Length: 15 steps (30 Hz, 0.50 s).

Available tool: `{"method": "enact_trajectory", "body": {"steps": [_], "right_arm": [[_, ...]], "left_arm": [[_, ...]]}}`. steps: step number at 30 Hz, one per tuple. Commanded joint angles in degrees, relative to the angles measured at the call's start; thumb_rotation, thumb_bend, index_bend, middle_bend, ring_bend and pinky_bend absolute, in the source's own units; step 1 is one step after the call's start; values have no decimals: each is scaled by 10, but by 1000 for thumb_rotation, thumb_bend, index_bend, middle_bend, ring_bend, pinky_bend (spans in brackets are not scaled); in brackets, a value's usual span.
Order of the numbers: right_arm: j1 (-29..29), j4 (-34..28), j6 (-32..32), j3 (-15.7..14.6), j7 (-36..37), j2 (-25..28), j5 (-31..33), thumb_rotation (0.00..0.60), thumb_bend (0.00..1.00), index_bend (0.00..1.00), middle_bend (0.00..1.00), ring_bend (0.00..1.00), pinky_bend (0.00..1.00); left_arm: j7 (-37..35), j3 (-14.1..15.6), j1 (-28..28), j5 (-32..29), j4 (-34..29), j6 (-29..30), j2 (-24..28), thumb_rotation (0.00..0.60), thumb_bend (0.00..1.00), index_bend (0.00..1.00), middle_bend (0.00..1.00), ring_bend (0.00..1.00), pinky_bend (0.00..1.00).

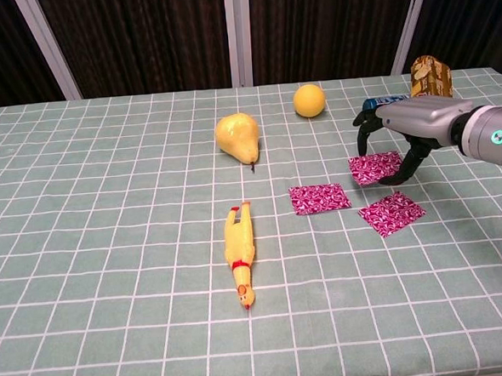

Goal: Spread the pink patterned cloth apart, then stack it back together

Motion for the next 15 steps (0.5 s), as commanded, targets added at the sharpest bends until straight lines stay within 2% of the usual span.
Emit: {"method": "enact_trajectory", "body": {"steps": [1, 9, 15], "right_arm": [[-11, -30, 9, -22, 20, 23, -31, 532, 169, 406, 70, 0, 0], [-18, -20, 11, -58, 60, 17, -91, 536, 169, 402, 71, 0, 0], [-18, 0, 16, -67, 86, 8, -117, 528, 170, 394, 70, 0, 0]], "left_arm": [[2, 0, -1, 1, -3, 0, 0, 600, 34, 255, 231, 167, 144], [7, 0, -1, 2, -9, 2, 3, 600, 34, 255, 231, 167, 144], [10, 1, 1, 1, -12, 3, 4, 600, 34, 255, 231, 168, 144]]}}
